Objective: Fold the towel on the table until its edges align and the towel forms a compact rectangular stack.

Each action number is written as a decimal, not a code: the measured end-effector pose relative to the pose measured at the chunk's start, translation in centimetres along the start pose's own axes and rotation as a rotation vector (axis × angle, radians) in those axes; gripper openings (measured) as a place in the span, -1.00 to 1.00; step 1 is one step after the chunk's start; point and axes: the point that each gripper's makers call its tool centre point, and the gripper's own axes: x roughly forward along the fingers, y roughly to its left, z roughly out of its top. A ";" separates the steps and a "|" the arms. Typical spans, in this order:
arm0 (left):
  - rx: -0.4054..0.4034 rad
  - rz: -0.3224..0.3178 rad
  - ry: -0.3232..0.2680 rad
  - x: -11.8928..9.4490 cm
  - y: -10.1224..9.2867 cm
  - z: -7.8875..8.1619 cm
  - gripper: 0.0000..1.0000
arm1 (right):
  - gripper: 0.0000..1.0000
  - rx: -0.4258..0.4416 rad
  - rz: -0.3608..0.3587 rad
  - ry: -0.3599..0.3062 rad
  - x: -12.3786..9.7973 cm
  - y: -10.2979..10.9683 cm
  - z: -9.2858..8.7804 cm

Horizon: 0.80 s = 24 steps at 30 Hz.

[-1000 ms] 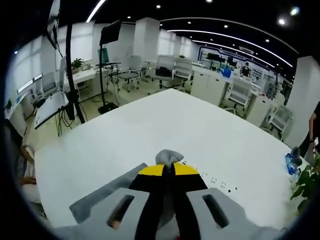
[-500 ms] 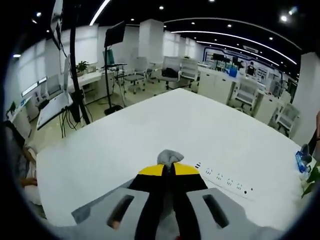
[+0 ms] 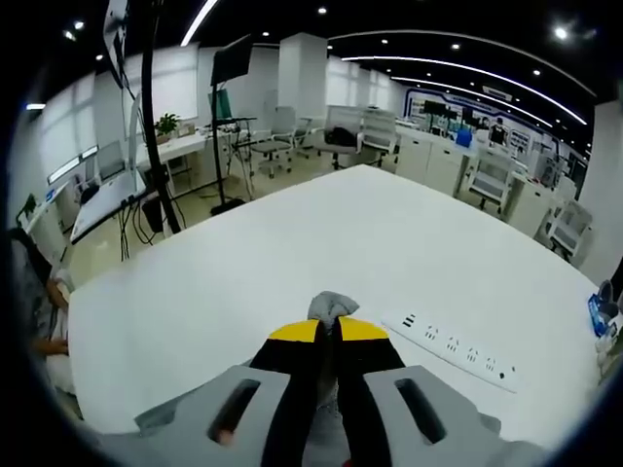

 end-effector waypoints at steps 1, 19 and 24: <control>0.000 0.003 0.004 0.0 0.1 -0.1 -0.87 | -0.93 -0.003 -0.001 0.003 0.2 0.0 -0.1; 0.018 0.074 0.113 0.7 3.5 -4.5 -0.87 | -0.90 -0.002 0.010 0.030 2.4 2.2 -1.7; 0.027 0.080 0.132 1.2 4.0 -5.4 -0.86 | -0.90 -0.022 0.010 0.035 2.6 3.2 -2.5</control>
